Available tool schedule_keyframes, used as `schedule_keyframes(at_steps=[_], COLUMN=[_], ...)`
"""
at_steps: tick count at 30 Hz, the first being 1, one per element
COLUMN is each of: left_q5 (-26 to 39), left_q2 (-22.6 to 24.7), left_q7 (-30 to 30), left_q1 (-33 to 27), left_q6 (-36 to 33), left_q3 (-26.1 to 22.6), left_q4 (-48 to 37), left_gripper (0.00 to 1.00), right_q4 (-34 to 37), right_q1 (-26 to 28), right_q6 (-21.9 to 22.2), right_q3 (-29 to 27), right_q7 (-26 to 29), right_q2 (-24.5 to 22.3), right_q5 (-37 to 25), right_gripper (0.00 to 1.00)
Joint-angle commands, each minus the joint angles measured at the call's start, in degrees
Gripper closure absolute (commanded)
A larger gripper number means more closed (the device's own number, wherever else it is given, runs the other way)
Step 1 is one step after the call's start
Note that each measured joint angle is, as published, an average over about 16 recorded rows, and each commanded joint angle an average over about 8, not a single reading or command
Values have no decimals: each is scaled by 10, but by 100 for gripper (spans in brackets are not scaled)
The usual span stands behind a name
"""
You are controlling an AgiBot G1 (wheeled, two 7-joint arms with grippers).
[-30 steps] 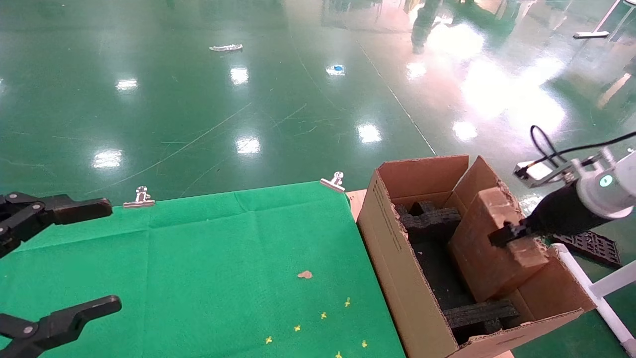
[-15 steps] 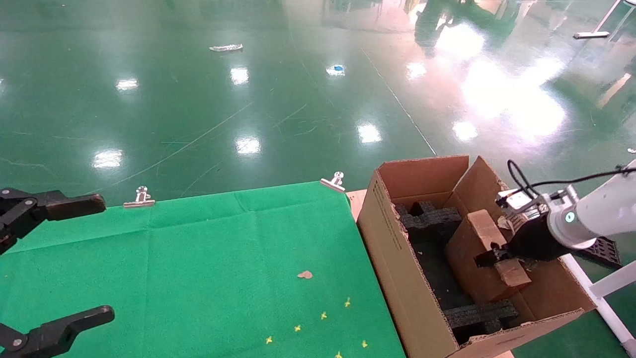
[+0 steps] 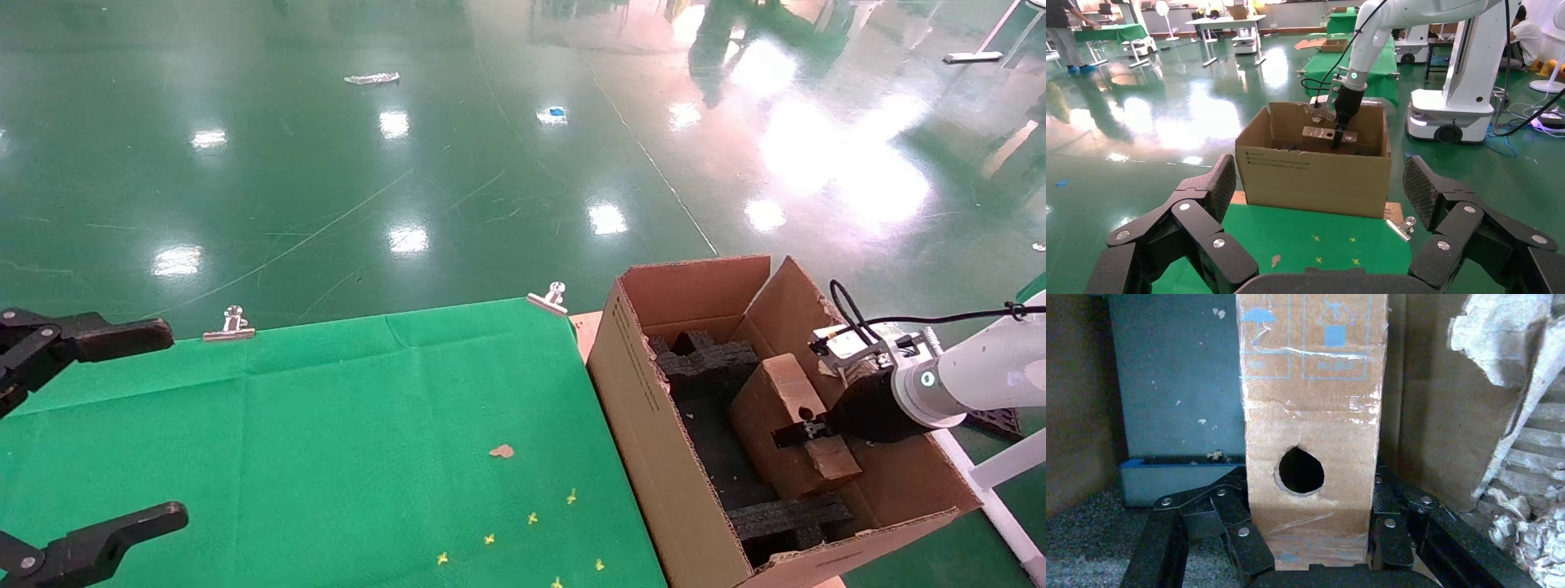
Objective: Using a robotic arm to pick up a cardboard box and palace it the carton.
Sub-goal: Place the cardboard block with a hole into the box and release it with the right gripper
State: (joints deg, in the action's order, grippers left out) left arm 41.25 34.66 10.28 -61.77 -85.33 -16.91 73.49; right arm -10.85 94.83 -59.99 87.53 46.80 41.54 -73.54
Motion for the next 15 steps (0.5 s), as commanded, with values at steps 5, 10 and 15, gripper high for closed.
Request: schedule_keyframes(at_steps=[5, 10, 15], left_q5=[0, 0, 0], left_q2=[0, 0, 0], left_q7=[0, 0, 0], left_q1=[0, 0, 0], left_q6=[0, 0, 0], left_q3=[0, 0, -1], left_q4=[0, 0, 0], left_gripper=[0, 0, 0], right_q4=[11, 16, 18], right_q1=[7, 14, 21], right_q6=[-9, -14, -18], right_q3=[5, 9, 11], right_q7=[1, 3, 1], right_q2=[7, 14, 17], right_q5=[-7, -14, -17], right_gripper=[0, 0, 0])
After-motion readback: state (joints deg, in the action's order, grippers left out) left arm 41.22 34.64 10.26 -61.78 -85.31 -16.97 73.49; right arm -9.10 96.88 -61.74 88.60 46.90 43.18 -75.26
